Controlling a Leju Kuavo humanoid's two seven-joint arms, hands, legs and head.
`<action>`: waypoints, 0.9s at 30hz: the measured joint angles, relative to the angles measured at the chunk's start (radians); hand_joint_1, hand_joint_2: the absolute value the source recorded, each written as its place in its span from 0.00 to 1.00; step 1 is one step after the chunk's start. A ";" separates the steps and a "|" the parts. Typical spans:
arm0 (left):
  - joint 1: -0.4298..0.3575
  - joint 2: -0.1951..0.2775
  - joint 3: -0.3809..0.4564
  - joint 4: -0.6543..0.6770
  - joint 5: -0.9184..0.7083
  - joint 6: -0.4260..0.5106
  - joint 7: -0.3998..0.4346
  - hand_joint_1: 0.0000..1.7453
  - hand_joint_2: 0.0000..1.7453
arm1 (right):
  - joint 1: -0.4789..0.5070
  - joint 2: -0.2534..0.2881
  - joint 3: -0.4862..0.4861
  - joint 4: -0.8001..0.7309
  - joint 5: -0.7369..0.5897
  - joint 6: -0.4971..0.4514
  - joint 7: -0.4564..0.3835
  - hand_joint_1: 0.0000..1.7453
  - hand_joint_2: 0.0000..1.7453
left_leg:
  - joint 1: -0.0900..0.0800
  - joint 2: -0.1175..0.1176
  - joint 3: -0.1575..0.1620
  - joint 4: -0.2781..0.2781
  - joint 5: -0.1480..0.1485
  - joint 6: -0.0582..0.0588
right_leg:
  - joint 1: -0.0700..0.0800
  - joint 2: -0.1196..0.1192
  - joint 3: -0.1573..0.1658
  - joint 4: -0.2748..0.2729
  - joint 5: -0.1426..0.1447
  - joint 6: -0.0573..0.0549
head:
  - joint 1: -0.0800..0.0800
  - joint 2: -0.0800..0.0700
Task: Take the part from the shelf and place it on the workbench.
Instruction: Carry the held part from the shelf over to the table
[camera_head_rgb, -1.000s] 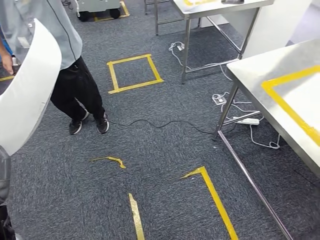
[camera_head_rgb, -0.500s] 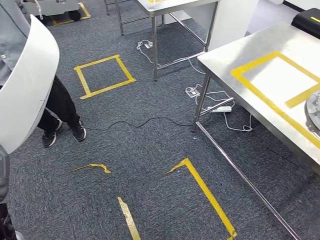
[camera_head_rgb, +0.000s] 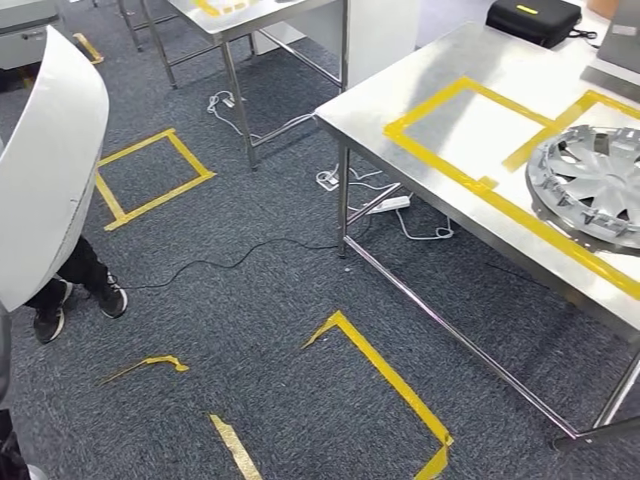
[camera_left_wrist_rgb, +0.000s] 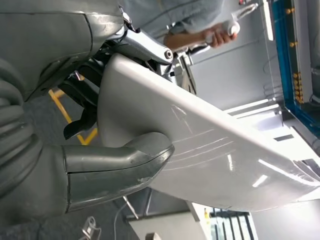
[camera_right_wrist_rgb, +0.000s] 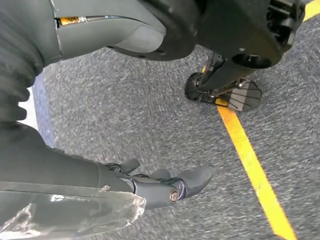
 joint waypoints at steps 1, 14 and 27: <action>0.000 0.000 0.002 0.000 0.001 0.000 0.000 0.96 1.00 | 0.000 0.000 0.000 0.000 0.000 0.000 0.000 0.00 1.00 | 0.004 -0.025 0.030 -0.070 0.034 -0.001 | 0.000 0.014 -0.001 0.001 0.001 0.004 | 0.000 0.000; -0.001 -0.025 0.018 -0.002 0.059 -0.022 -0.014 0.96 1.00 | 0.002 0.000 0.000 0.000 0.000 0.000 0.002 0.00 1.00 | -0.003 0.052 0.083 -0.197 0.065 0.049 | 0.003 -0.076 -0.138 0.261 -0.118 0.045 | 0.011 0.000; 0.001 -0.037 0.053 -0.005 0.046 -0.009 -0.023 0.96 1.00 | 0.000 0.002 -0.001 0.000 0.001 0.000 0.005 0.00 1.00 | -0.005 0.020 -0.016 0.058 -0.077 0.000 | 0.006 -0.053 0.008 -0.006 -0.005 -0.008 | 0.000 0.000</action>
